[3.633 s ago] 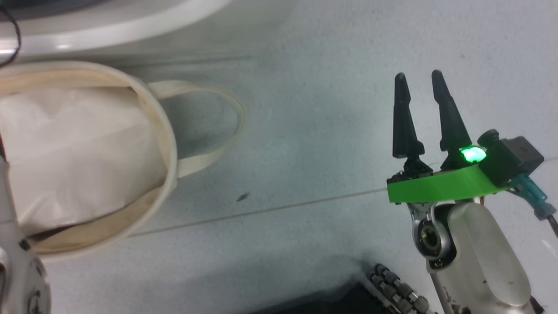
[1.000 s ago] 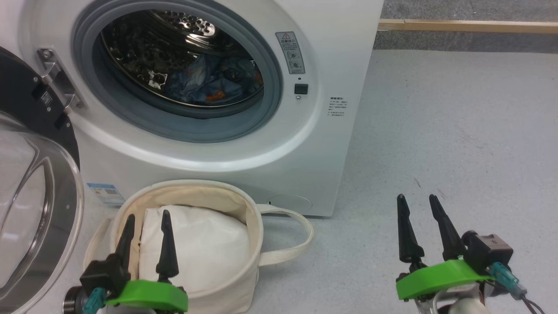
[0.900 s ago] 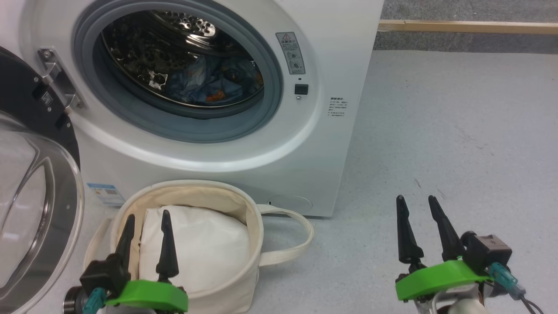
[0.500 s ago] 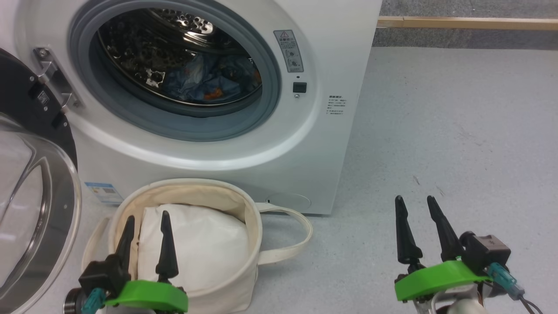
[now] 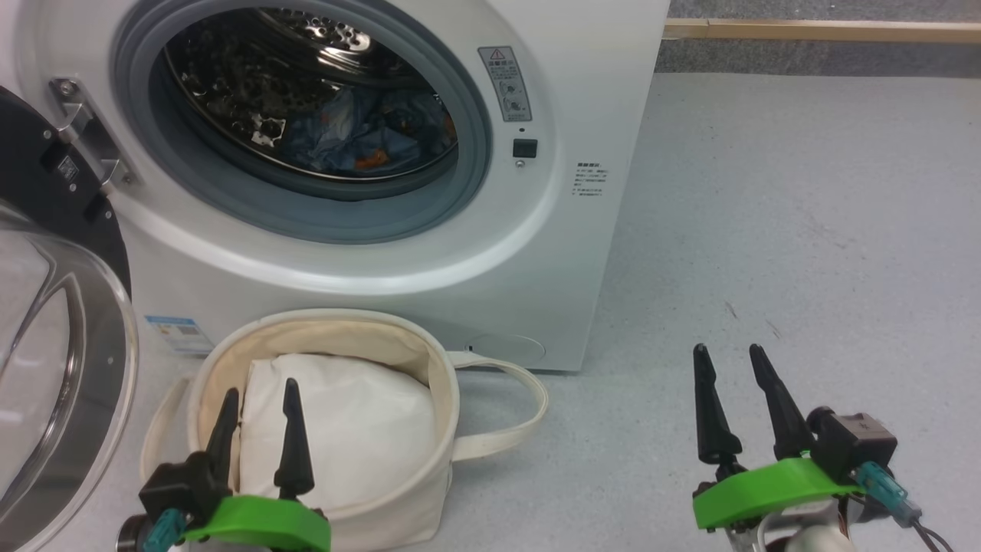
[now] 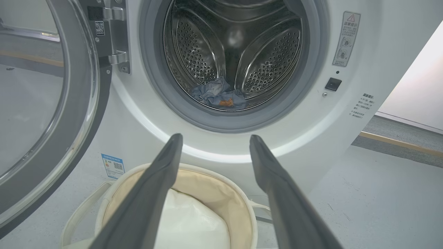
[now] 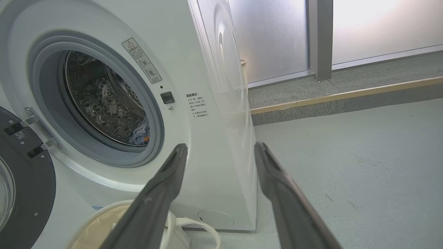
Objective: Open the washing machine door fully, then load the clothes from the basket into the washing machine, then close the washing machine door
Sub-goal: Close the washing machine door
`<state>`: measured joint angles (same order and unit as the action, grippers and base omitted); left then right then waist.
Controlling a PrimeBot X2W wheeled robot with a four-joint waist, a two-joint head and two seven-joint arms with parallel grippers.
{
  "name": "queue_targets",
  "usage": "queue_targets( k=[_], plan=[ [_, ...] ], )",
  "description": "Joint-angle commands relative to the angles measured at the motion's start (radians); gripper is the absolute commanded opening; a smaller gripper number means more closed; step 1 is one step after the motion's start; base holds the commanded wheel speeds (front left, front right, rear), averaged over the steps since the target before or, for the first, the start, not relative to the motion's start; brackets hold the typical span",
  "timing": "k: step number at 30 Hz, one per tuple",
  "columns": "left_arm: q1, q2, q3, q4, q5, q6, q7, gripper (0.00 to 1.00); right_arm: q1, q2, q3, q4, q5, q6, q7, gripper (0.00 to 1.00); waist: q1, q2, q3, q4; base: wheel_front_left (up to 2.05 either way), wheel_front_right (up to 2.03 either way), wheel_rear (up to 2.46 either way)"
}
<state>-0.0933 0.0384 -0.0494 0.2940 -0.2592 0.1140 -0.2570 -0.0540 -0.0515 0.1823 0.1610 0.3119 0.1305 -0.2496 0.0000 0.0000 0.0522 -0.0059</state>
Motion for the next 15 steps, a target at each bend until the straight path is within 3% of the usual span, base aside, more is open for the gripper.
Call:
queue_targets(
  k=[1, 9, 15],
  plan=[
    [-0.042, 0.012, 0.028, -0.020, -0.012, 0.001, -0.005, 1.00, -0.023, 0.001, 0.025, -0.033, 0.005, 0.000, -0.012, 1.00, 0.0000, 0.0000, 0.002, 0.001, 0.00, 0.00, 0.00],
    [-0.051, 0.012, 0.043, 0.001, -0.032, 0.002, -0.005, 1.00, -0.025, 0.001, 0.025, -0.034, 0.002, 0.000, -0.012, 1.00, 0.0000, 0.0000, 0.007, 0.007, -0.17, 0.08, 0.09],
    [-0.056, 0.012, 0.047, 0.002, -0.046, 0.002, -0.005, 1.00, -0.024, 0.001, 0.024, -0.031, 0.003, 0.000, -0.012, 1.00, 0.0000, 0.0000, 0.011, 0.009, -1.34, 0.51, 0.83]
  ],
)
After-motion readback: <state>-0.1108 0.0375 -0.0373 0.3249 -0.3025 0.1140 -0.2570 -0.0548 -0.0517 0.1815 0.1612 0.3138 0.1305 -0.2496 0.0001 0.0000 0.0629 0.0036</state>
